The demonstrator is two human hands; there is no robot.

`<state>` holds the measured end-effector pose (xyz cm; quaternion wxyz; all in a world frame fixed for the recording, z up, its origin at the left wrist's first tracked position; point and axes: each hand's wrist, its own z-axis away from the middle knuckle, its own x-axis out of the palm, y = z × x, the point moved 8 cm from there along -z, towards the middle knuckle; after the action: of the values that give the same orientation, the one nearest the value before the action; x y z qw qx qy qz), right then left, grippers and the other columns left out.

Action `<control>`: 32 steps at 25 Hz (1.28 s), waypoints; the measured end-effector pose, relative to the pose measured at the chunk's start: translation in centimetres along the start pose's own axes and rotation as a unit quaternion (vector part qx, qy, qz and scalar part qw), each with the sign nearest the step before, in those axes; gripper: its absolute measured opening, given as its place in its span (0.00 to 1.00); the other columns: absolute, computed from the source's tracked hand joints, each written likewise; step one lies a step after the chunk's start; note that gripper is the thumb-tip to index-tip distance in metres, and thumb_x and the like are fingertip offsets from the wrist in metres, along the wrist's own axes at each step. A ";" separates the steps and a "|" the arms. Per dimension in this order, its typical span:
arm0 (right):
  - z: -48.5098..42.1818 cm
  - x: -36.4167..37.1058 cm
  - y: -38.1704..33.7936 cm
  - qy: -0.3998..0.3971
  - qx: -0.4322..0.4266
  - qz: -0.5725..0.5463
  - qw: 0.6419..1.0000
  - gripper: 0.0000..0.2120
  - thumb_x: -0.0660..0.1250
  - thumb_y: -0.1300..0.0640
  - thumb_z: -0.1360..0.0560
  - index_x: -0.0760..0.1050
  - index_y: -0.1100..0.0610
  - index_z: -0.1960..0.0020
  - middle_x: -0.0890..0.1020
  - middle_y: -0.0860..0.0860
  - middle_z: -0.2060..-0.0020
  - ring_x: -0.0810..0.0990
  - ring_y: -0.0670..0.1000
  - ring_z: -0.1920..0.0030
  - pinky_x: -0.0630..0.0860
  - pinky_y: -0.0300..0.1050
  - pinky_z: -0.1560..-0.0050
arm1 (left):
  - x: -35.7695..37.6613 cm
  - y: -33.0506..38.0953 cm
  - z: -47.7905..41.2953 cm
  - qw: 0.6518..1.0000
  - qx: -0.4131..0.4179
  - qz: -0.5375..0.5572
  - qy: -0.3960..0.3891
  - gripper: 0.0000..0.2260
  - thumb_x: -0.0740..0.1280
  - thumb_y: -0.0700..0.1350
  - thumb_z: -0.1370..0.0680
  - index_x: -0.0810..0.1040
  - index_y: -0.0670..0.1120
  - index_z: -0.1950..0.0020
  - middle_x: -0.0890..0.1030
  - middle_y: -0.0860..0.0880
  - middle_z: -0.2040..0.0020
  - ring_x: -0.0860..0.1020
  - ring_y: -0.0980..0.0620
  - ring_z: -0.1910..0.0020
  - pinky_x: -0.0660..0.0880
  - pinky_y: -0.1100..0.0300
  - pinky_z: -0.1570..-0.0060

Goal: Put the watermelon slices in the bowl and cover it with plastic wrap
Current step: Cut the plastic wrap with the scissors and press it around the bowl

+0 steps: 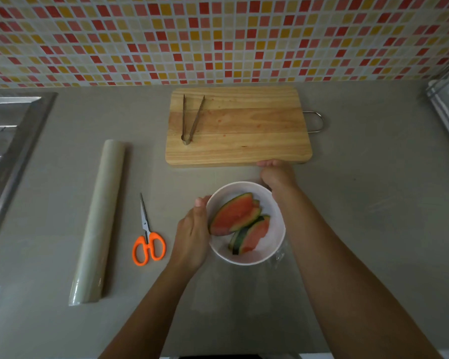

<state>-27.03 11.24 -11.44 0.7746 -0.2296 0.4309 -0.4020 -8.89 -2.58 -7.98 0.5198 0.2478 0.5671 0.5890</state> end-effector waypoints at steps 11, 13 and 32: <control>10.3 -0.9 -2.5 -0.145 -0.375 -0.027 0.915 0.28 0.42 0.35 0.25 0.72 0.44 0.37 0.73 0.32 0.40 0.69 0.38 0.35 0.63 0.36 0.33 | 1.7 2.2 -4.9 0.983 0.047 0.068 -0.163 0.22 0.49 0.55 0.20 0.71 0.49 0.31 0.76 0.53 0.35 0.74 0.64 0.38 0.71 0.70 0.42; 9.7 -0.3 -2.0 -0.145 -0.349 0.029 0.925 0.37 0.39 0.28 0.30 0.70 0.46 0.35 0.75 0.37 0.40 0.71 0.39 0.37 0.65 0.40 0.35 | 2.4 1.7 -4.9 0.980 0.033 0.081 -0.178 0.23 0.48 0.59 0.20 0.74 0.55 0.33 0.78 0.53 0.36 0.76 0.59 0.37 0.72 0.61 0.39; 6.1 -1.0 0.0 -0.014 -0.137 0.101 0.985 0.47 0.30 0.23 0.39 0.71 0.59 0.75 0.78 0.54 0.76 0.78 0.53 0.71 0.68 0.45 0.69 | 1.9 0.1 -5.8 0.975 -0.133 -0.131 -0.122 0.44 0.39 0.72 0.28 0.72 0.44 0.31 0.74 0.40 0.33 0.70 0.42 0.33 0.61 0.44 0.30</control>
<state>-22.14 12.08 -7.77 0.7781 -0.2946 0.4924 -0.2555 -14.70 -3.25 -9.84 0.6861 0.1699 0.4435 0.5511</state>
